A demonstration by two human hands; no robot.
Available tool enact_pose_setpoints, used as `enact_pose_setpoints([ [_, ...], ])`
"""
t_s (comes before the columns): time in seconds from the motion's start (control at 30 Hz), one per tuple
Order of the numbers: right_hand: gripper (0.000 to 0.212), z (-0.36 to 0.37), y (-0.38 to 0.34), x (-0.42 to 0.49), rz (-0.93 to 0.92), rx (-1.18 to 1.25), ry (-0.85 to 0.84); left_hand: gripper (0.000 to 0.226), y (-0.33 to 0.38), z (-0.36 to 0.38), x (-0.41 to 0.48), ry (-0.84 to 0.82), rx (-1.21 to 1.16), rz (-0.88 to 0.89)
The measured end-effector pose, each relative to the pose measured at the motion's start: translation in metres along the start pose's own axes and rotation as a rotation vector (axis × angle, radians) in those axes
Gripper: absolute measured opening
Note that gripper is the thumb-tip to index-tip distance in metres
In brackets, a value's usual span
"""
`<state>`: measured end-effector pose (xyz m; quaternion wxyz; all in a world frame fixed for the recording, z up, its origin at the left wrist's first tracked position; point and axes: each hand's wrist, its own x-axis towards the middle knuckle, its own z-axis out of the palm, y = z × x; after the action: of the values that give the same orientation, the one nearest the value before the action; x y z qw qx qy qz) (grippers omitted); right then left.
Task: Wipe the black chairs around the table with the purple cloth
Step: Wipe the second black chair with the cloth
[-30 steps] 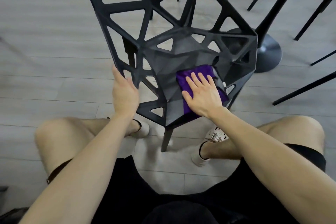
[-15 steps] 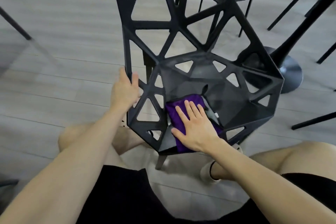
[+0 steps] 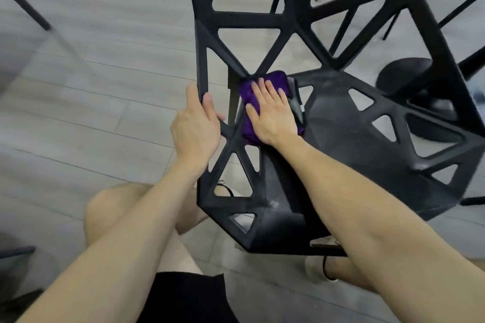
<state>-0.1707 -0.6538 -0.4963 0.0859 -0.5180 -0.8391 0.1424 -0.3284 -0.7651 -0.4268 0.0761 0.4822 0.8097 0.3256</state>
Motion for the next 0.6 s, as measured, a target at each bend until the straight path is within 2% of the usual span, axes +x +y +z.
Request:
enact_pose_setpoints([
  [0.1, 0.065, 0.001, 0.005, 0.000, -0.026, 0.055, 0.040, 0.031, 0.001, 0.001, 0.001, 0.008, -0.010, -0.008],
  [0.2, 0.054, -0.008, -0.010, -0.016, 0.002, 0.240, 0.028, 0.032, 0.005, -0.003, 0.000, 0.006, -0.014, 0.002],
  [0.37, 0.054, -0.021, -0.049, -0.120, -0.070, 0.456, -0.066, 0.030, 0.009, -0.010, 0.000, -0.018, -0.205, -0.010],
  [0.5, 0.057, -0.015, -0.041, -0.156, -0.212, 0.309, -0.126, 0.027, 0.009, -0.009, 0.000, -0.036, -0.314, -0.053],
  [0.6, 0.060, -0.004, -0.032, -0.112, -0.147, 0.242, -0.085, 0.027, 0.008, -0.007, 0.000, -0.040, -0.335, -0.057],
])
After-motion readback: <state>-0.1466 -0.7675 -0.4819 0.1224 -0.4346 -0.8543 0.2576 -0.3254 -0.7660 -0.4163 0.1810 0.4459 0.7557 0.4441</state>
